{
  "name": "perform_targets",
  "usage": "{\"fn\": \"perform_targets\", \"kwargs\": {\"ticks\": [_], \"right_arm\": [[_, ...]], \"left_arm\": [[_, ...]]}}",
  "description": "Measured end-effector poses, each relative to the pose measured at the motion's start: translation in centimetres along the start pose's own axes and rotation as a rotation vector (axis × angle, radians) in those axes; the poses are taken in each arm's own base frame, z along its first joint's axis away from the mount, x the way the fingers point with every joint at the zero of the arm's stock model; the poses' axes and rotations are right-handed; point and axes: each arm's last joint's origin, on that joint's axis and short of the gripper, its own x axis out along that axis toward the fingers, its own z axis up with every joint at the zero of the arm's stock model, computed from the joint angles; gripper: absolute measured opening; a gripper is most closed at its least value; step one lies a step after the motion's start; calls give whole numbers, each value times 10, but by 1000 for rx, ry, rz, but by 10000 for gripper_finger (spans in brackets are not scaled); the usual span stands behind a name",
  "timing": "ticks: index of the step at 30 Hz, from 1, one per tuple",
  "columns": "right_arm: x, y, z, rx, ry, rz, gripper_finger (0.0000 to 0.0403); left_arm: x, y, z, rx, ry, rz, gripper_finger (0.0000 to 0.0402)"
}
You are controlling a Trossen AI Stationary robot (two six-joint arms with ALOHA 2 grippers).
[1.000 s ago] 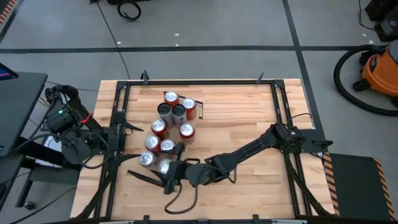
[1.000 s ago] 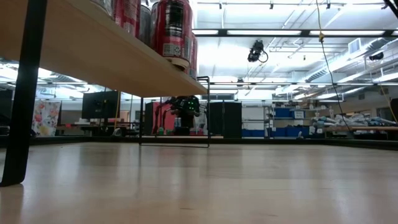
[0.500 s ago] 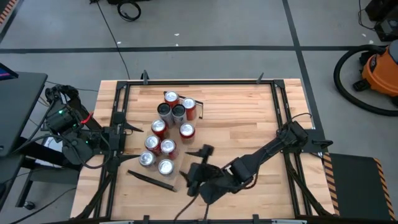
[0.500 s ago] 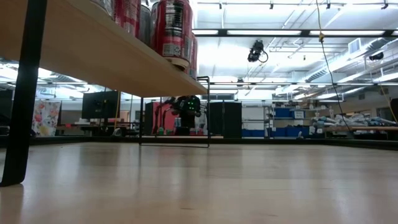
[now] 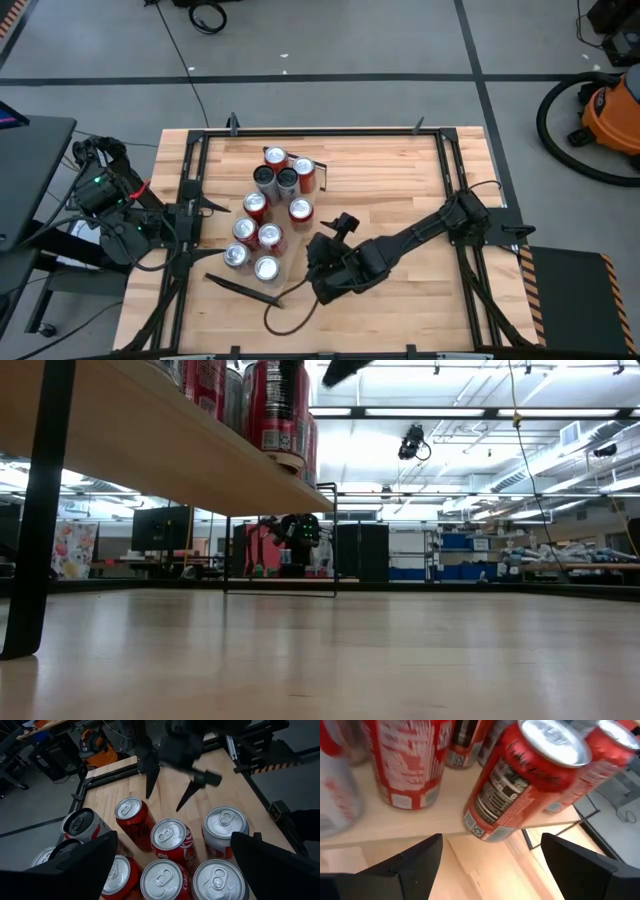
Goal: Place canned beverage on shelf
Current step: Return to Home Position
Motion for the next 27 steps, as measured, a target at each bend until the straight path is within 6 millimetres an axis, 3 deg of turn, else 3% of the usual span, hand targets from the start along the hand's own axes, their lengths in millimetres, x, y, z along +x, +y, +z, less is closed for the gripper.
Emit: {"fn": "perform_targets", "kwargs": {"ticks": [11, 21, 27], "right_arm": [[35, -3, -15, -144, 58, -23, 337], [47, -9, -8, -144, 62, -25, 221], [52, -12, -5, -126, 62, -31, 176]], "left_arm": [[0, 0, 0, 4, 2, 1, 400], [0, 0, 0, 4, 2, 1, 400], [0, 0, 0, 6, 3, 1, 400]]}}
